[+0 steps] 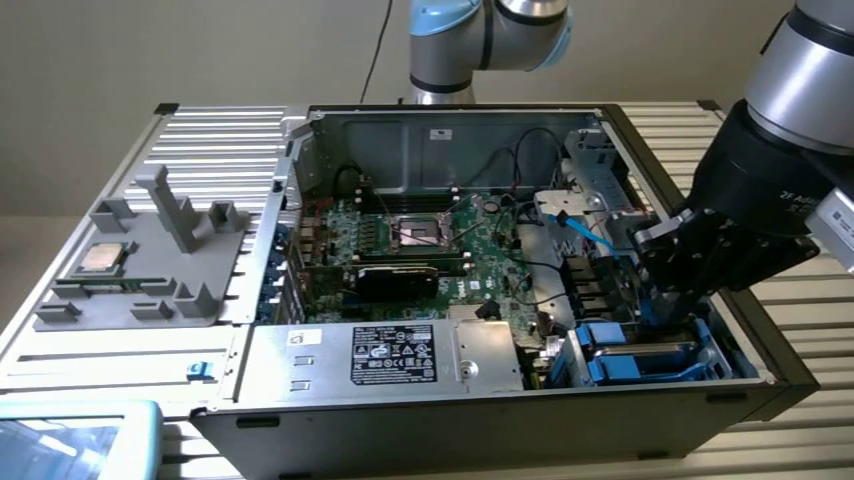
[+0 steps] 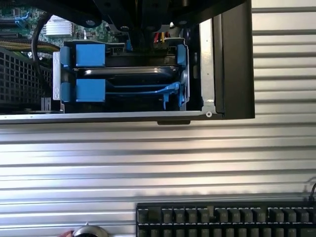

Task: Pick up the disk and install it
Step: 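Insert the second disk wire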

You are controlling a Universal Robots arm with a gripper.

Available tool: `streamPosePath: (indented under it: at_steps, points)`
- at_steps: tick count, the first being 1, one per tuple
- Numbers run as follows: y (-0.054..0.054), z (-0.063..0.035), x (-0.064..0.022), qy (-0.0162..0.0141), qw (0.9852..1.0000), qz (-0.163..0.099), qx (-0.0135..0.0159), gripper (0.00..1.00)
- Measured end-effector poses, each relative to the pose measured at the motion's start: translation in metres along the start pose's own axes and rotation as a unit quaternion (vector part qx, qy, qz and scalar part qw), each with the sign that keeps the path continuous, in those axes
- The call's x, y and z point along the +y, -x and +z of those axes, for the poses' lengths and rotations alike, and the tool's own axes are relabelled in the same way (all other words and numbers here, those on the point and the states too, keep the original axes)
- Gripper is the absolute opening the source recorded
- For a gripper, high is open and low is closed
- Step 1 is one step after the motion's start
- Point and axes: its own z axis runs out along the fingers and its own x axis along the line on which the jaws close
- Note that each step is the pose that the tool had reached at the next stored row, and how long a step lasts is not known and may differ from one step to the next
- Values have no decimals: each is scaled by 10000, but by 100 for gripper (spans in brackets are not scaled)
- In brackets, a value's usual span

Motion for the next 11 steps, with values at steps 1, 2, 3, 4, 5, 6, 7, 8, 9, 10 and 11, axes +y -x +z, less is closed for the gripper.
streamPosePath:
  at_steps: [1,2,3,4,5,6,7,8,9,10,11]
  points:
    - [0,10,0,1,10000,0,-1,11]
    - [0,22,0,1,10000,0,-3,11]
    - [-2,32,0,1,10000,0,-5,11]
    - [-3,41,0,1,10000,0,-7,11]
    - [-4,48,0,1,10000,0,-9,11]
    - [-5,55,0,2,10000,0,-11,11]
    - [-7,61,-1,2,10000,-1,-13,11]
    - [-8,65,-1,2,10000,-1,-16,11]
    - [-9,70,-1,1,10000,-1,-19,11]
    - [-11,75,-1,2,10000,-1,-23,11]
    - [-11,80,-1,2,10000,-1,-27,11]
